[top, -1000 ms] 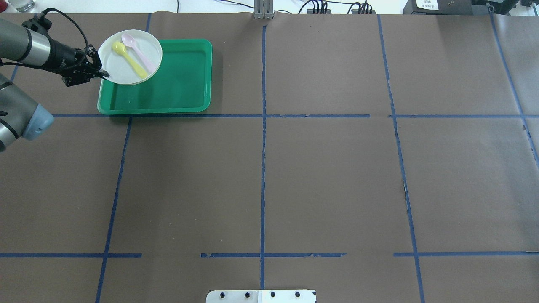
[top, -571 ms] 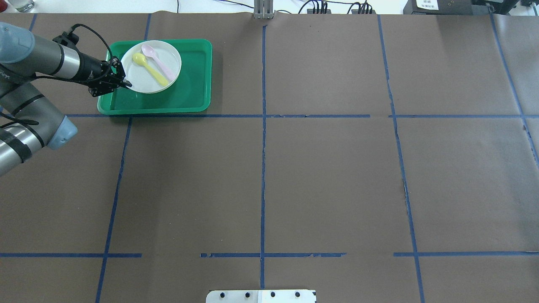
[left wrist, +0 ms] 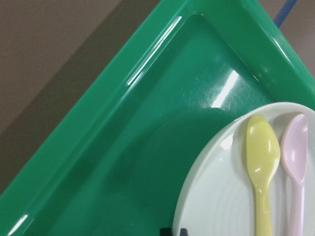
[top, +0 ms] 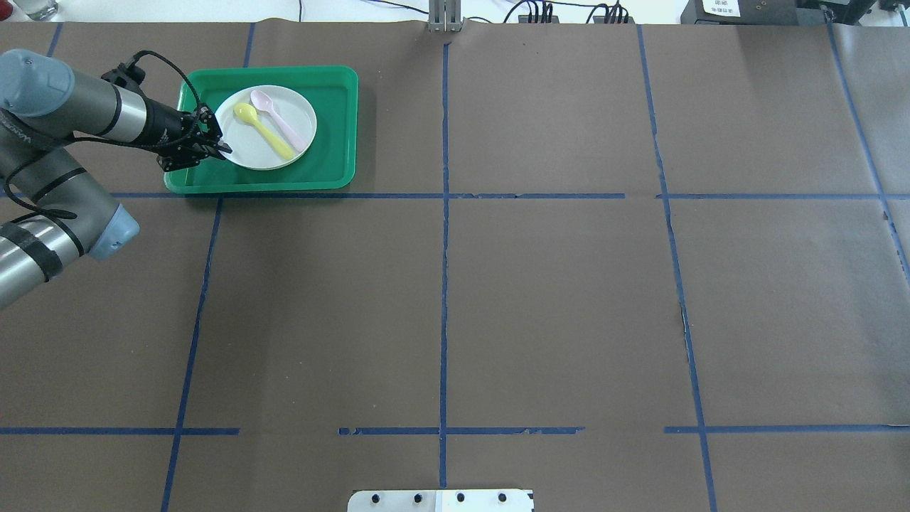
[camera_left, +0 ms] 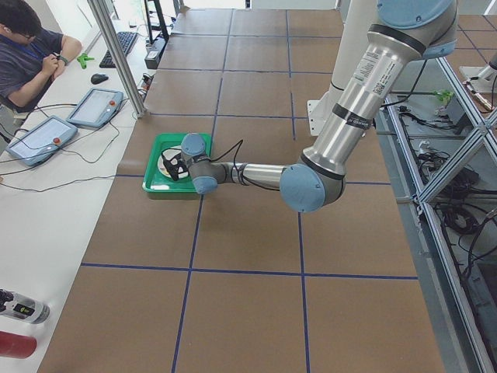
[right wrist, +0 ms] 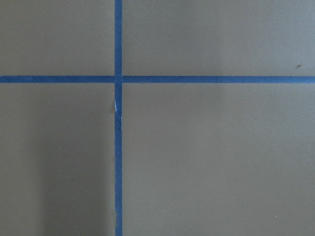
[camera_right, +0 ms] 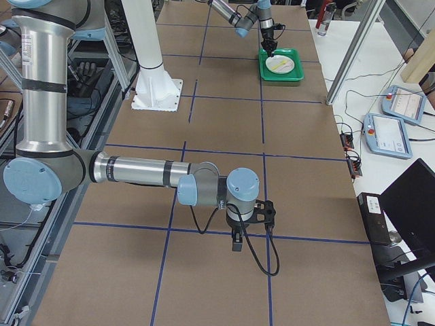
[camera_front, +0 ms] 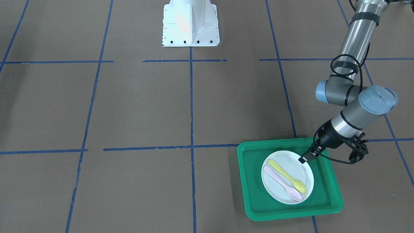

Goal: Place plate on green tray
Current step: 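Lower the plate onto the green tray with the left gripper, then open the left gripper to release the plate rim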

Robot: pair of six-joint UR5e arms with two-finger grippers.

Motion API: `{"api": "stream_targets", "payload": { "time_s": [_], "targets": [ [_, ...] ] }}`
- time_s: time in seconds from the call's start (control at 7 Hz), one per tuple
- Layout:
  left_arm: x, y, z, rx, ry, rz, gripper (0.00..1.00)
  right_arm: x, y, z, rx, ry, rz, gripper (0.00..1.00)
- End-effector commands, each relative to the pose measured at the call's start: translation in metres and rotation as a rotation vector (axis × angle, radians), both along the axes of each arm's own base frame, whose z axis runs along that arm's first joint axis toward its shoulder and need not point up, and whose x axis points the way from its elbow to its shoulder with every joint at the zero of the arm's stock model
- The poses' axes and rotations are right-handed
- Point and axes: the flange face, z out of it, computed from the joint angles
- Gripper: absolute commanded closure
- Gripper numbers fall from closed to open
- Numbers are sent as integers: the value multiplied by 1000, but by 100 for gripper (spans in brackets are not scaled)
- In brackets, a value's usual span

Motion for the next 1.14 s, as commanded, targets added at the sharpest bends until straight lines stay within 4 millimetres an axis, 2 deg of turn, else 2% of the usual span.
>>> {"api": "stream_targets", "payload": {
  "time_s": [0.0, 0.14, 0.43, 0.57, 0.71, 0.86, 1.0],
  "targets": [
    [-9, -3, -1, 5, 2, -7, 0, 0, 0, -1, 1, 0, 0, 0],
    [-33, -12, -18, 46, 18, -3, 0, 0, 0, -1, 1, 0, 0, 0],
    [-81, -10, -58, 174, -60, 81, 0, 0, 0, -1, 1, 0, 0, 0],
    [-110, 0, -89, 319, -132, 134, 0, 0, 0, -1, 1, 0, 0, 0],
    [-138, 25, -117, 420, -187, 164, 0, 0, -1, 0, 1, 2, 0, 0],
    [-173, 31, -132, 542, -270, 205, 0, 0, -1, -1, 3, 0, 0, 0],
    [-196, 34, -127, 673, -377, 305, 0, 0, -1, -1, 4, 0, -1, 0]
  ]
}}
